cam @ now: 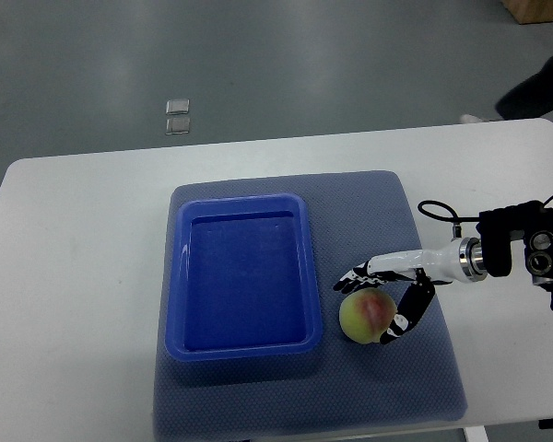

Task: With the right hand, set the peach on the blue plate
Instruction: 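Lower the right hand around the peach and close its fingers, then lift the peach up off the mat with the right hand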

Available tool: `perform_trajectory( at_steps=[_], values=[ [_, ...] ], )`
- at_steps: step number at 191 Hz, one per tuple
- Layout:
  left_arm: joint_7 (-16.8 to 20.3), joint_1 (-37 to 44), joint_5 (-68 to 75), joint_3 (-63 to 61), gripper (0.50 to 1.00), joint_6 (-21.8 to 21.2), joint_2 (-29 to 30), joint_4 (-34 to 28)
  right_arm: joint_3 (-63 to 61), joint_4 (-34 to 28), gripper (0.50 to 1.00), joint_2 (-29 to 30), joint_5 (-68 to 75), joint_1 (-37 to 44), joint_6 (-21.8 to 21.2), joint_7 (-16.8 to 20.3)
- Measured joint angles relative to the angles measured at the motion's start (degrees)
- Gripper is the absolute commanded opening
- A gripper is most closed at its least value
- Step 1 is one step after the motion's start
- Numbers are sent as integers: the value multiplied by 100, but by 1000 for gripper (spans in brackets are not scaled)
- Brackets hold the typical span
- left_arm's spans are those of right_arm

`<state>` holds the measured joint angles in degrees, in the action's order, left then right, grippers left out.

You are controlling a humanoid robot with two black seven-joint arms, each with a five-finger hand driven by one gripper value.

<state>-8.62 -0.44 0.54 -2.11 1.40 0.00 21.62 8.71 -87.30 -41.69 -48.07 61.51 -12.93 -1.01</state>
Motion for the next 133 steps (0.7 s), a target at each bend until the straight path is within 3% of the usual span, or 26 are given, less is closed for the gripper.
perform_trajectory(
  at_steps=[23, 33, 35, 40, 50, 51, 59, 96, 133],
  values=[
    [0, 0, 0, 0, 1000, 0, 0, 0, -18, 69, 823, 75, -183, -135, 144, -57],
    [0, 1, 0, 0, 1000, 0, 0, 0, -21, 93, 823, 95, -249, -180, 186, -71],
    [0, 1, 0, -1, 1000, 0, 0, 0, -21, 95, 742, 97, -259, -187, 191, -73],
    [0, 0, 0, 0, 1000, 0, 0, 0, -21, 102, 689, 103, -284, -203, 208, -80],
    [0, 0, 0, 0, 1000, 0, 0, 0, -22, 112, 688, 106, -336, -233, 236, -104],
    [0, 0, 0, 0, 1000, 0, 0, 0, -22, 113, 587, 107, -346, -239, 241, -110],
    [0, 0, 0, 0, 1000, 0, 0, 0, -22, 115, 503, 108, -389, -256, 262, -128],
    [0, 0, 0, 0, 1000, 0, 0, 0, -129, 87, 500, -26, -575, -197, 269, -172],
    [0, 0, 0, -1, 1000, 0, 0, -2, -341, -34, 500, -462, -511, 565, -184, -185]
  ],
)
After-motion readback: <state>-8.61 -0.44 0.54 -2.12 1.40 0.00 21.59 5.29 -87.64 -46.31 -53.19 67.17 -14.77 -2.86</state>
